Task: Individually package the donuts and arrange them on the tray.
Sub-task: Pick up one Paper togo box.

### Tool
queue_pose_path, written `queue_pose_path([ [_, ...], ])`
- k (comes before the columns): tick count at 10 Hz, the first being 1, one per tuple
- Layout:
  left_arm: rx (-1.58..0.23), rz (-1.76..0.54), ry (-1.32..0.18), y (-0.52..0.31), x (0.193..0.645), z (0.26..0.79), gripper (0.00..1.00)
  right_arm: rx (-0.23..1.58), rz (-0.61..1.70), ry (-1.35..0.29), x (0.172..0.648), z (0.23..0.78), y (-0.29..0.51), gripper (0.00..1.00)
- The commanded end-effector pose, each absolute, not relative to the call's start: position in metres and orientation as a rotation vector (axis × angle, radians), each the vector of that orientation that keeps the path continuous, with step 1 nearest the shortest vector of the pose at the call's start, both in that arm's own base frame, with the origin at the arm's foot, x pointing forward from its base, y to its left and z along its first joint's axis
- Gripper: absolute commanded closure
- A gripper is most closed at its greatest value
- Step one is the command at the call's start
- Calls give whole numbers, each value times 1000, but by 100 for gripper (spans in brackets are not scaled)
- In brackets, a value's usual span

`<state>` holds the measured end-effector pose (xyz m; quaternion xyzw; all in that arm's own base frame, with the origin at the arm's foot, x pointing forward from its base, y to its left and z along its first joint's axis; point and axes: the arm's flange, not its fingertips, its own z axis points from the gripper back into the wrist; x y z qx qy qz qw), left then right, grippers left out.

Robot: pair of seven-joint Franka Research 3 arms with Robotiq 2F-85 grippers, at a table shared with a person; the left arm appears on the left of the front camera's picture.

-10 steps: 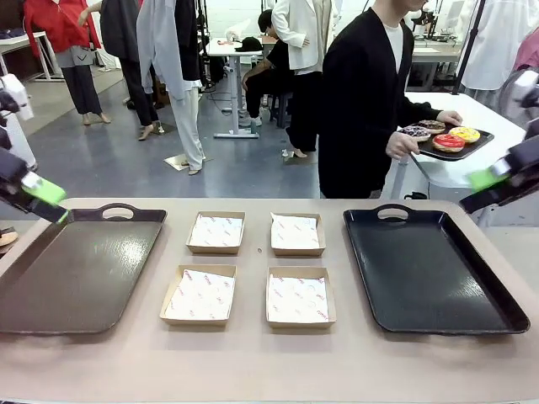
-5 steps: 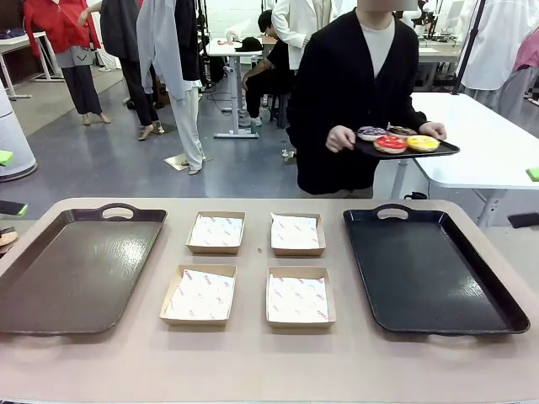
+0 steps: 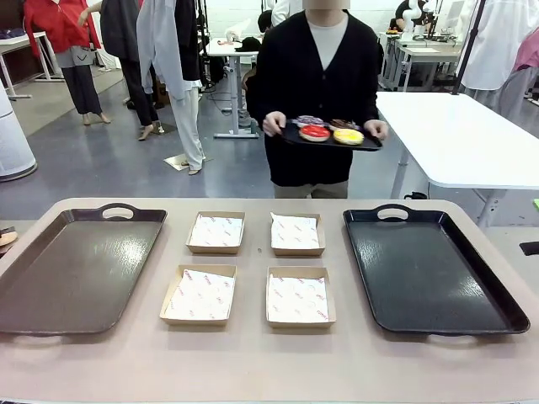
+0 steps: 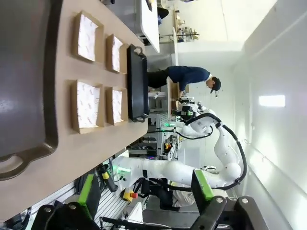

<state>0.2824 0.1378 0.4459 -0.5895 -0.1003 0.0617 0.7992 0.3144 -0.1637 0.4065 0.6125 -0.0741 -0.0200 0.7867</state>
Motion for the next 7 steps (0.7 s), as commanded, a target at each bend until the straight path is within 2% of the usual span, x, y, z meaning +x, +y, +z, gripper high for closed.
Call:
queue_pose_path([
  [1,-1252,107,-185,141,274,421,0,1314,-1,-149,313,408,-171,0],
  [3,-1275,93,-148,150,270,405,0,1315,4,-151,312,410,-172,0],
  [7,-1295,65,-191,158,271,403,0,1326,36,-163,294,403,-178,0],
])
